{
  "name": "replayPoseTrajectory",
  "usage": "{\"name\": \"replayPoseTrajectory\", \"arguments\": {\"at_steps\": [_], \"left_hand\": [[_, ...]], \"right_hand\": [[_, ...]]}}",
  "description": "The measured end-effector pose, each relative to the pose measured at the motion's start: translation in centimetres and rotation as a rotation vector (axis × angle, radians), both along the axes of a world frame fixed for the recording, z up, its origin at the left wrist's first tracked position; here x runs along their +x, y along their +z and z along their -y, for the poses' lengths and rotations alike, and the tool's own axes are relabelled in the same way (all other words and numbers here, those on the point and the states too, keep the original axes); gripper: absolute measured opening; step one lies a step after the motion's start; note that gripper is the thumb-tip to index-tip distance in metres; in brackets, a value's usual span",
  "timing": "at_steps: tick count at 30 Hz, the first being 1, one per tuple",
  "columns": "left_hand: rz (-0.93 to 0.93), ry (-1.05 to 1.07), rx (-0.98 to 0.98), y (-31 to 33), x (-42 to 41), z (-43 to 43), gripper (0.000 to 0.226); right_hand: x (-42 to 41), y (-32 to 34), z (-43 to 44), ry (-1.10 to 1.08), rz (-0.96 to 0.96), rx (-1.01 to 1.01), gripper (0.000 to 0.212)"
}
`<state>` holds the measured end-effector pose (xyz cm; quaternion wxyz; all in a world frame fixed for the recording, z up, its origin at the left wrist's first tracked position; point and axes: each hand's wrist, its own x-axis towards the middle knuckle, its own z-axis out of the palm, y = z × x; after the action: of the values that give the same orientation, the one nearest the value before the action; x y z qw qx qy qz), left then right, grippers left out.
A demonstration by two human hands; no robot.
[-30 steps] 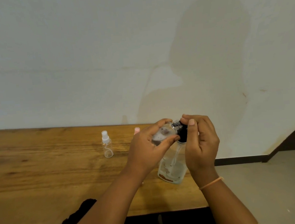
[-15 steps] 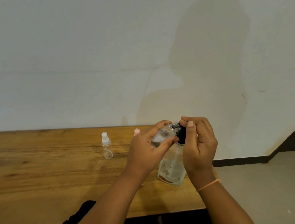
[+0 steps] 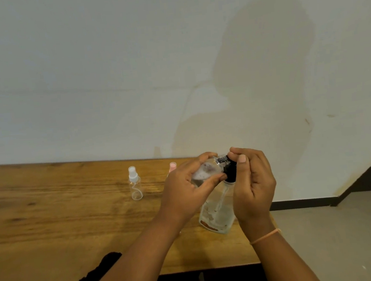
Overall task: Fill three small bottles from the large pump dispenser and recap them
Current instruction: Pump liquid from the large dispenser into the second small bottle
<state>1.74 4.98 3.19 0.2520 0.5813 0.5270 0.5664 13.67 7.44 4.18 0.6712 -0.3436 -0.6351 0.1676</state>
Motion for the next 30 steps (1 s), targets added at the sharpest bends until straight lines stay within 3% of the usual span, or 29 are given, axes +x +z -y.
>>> {"name": "replayPoseTrajectory", "arguments": {"at_steps": [10,17,26,30], "left_hand": [[0.035,-0.018,-0.016,-0.7,0.0,-0.3,0.050],[0.017,0.018,0.027,0.0,-0.2,-0.1,0.041],[0.021,0.009,-0.015,-1.0,0.1,-0.5,0.044],[0.051,0.013,0.022,-0.5,0.1,-0.3,0.045]], "right_hand": [[0.1,-0.8,-0.9,-0.037,0.102,0.072,0.024],[-0.4,0.3,-0.5,-0.034,0.028,0.052,0.025],[-0.2,-1.0,-0.9,-0.041,0.095,0.065,0.029],[-0.4,-0.2,-0.4,-0.035,0.016,0.033,0.025]]}}
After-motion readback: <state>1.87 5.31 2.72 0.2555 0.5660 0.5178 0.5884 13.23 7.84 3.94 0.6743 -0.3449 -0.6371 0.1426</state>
